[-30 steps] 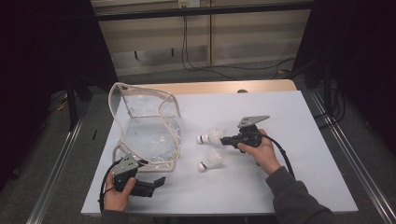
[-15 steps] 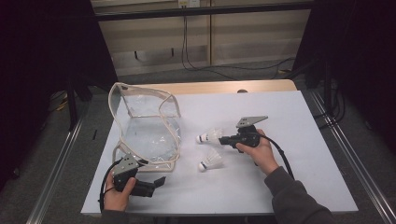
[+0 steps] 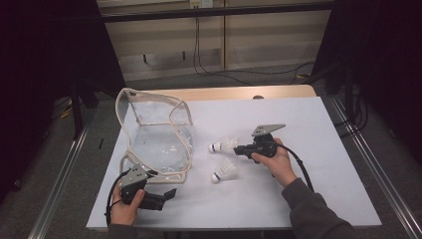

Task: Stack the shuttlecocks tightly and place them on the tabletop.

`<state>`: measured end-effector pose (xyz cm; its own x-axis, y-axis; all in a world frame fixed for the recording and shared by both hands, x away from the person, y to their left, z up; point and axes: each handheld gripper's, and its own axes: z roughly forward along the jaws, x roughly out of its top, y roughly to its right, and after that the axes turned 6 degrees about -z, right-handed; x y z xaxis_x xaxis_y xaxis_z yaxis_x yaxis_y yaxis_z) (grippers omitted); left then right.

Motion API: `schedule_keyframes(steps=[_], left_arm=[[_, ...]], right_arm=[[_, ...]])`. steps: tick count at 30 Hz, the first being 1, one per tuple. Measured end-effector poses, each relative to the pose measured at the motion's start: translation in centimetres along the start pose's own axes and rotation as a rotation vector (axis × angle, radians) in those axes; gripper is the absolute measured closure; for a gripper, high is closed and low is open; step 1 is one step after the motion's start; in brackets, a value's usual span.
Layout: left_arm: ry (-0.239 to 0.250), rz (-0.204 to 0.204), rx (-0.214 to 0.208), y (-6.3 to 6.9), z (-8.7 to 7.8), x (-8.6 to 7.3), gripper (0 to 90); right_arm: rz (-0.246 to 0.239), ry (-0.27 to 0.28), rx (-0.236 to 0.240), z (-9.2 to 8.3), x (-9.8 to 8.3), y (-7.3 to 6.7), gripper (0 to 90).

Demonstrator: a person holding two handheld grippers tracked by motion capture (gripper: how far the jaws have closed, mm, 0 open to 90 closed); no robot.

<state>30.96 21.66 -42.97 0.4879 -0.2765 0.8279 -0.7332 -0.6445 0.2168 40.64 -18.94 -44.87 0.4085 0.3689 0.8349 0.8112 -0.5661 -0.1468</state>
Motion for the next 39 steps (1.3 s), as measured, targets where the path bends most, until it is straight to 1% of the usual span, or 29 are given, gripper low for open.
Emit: schedule_keyframes(steps=[3,5,9,17,23,28,32,36,39], left_arm=[[-0.001,0.000,-0.001,0.0,0.0,0.0,2.8],[-0.001,0.000,0.000,0.0,0.0,0.0,2.9],[-0.002,0.000,-0.001,0.0,0.0,0.0,2.8],[-0.001,0.000,0.000,0.0,0.0,0.0,2.9],[-0.001,0.001,-0.001,0.0,0.0,0.0,2.9],[-0.002,0.003,-0.003,0.0,-0.1,0.0,2.8],[-0.001,0.001,-0.003,0.1,-0.1,0.0,2.8],[-0.001,0.004,-0.003,0.0,-0.1,0.1,2.9],[0.007,0.004,-0.006,0.0,-0.1,0.0,2.9]], right_arm=[[0.001,-0.002,-0.006,0.0,0.0,0.0,84.5],[0.000,-0.004,-0.006,0.0,-0.1,0.0,84.3],[0.011,-0.004,-0.010,0.0,-0.1,0.0,79.0],[0.017,-0.006,-0.016,-0.1,-0.1,0.0,75.2],[0.008,0.001,-0.031,-0.5,-0.1,0.1,72.7],[0.002,-0.004,-0.040,-0.6,-0.2,0.1,70.4],[0.007,0.008,-0.043,-1.0,-0.1,0.1,68.0],[0.011,0.017,-0.054,-1.4,0.0,0.1,60.9],[0.016,0.023,-0.058,-1.7,-0.1,0.1,59.2]])
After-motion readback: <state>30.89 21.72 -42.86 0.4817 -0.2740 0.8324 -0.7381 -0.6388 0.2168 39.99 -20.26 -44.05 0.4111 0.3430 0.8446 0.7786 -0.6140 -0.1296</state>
